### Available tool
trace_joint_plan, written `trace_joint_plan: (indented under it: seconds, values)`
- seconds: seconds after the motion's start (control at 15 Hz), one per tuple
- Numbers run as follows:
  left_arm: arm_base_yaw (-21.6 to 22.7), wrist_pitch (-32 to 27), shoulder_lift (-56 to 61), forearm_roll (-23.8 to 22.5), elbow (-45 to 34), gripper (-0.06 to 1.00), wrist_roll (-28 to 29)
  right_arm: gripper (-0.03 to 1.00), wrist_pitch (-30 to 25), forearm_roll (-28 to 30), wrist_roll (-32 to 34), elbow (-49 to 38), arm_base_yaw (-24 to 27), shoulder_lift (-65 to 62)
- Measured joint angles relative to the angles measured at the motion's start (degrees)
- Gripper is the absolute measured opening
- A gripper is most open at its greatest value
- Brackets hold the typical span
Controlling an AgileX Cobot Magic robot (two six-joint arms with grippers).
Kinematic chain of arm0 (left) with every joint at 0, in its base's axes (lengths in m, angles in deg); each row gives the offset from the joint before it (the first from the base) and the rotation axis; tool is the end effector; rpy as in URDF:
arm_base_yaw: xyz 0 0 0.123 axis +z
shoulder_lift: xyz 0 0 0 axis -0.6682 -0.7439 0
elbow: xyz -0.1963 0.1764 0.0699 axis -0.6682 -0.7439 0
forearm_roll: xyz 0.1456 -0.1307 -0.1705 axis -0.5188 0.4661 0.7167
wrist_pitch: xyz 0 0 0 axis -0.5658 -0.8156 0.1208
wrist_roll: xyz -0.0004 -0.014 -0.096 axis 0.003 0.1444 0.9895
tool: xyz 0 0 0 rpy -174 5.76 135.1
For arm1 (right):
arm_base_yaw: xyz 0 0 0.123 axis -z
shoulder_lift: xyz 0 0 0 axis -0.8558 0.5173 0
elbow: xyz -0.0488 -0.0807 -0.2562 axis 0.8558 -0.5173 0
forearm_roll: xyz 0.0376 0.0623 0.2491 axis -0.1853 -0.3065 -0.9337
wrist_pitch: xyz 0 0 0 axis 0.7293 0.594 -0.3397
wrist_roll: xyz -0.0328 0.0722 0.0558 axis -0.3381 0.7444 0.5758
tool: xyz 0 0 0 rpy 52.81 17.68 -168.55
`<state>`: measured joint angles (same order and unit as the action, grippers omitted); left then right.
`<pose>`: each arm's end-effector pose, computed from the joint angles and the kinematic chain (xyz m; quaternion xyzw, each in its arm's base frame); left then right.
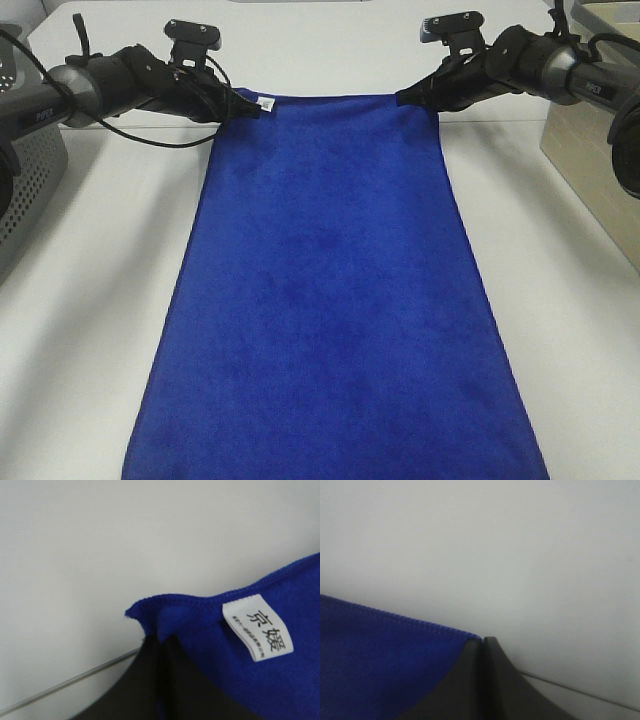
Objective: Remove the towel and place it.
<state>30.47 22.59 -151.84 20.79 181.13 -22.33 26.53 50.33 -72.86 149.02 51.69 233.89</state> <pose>0.5872 -0.1335 0.0837 0.1478 0.8556 -0.0984 0.4863 0.5914 0.0857 0.0945 -0.1514 0.8665 0.0436 0.4736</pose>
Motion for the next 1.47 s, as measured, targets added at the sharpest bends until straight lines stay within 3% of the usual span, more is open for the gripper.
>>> trace_joint_plan:
  seconds: [0.47, 0.73, 0.8, 0.93, 1.07, 1.13, 1.33, 1.47]
  values:
    - [0.0, 0.11, 0.0, -0.52, 0.0, 0.01, 0.0, 0.02, 0.06, 0.06, 0.0, 0.0, 0.0, 0.0]
    - [0.0, 0.11, 0.0, -0.57, 0.0, 0.17, 0.0, 0.04, 0.06, 0.06, 0.0, 0.0, 0.0, 0.0]
    - [0.0, 0.11, 0.0, -0.63, 0.0, 0.23, 0.0, 0.07, 0.06, 0.06, 0.0, 0.0, 0.0, 0.0]
    - [0.0, 0.74, 0.0, -0.63, 0.0, 0.38, 0.0, 0.23, -0.34, 0.11, 0.0, 0.0, 0.0, 0.0]
    - [0.0, 2.41, 0.0, -0.63, 0.0, 0.61, 1.95, 0.56, -2.58, 0.29, 0.0, 0.0, 0.0, 0.0]
    - [0.0, 2.81, 0.0, -0.74, 0.0, 0.65, 2.41, 0.62, -3.84, 0.57, 0.0, 0.0, 0.0, 0.0]
    - [0.0, 0.74, 0.06, -1.89, 0.0, 0.68, 3.04, 0.66, -10.71, 1.6, 0.0, 0.0, 0.0, -0.46]
    - [0.0, -6.82, 1.78, -2.29, 0.0, 0.68, 5.5, 0.67, -21.26, 2.64, 0.4, 0.0, 0.0, -2.92]
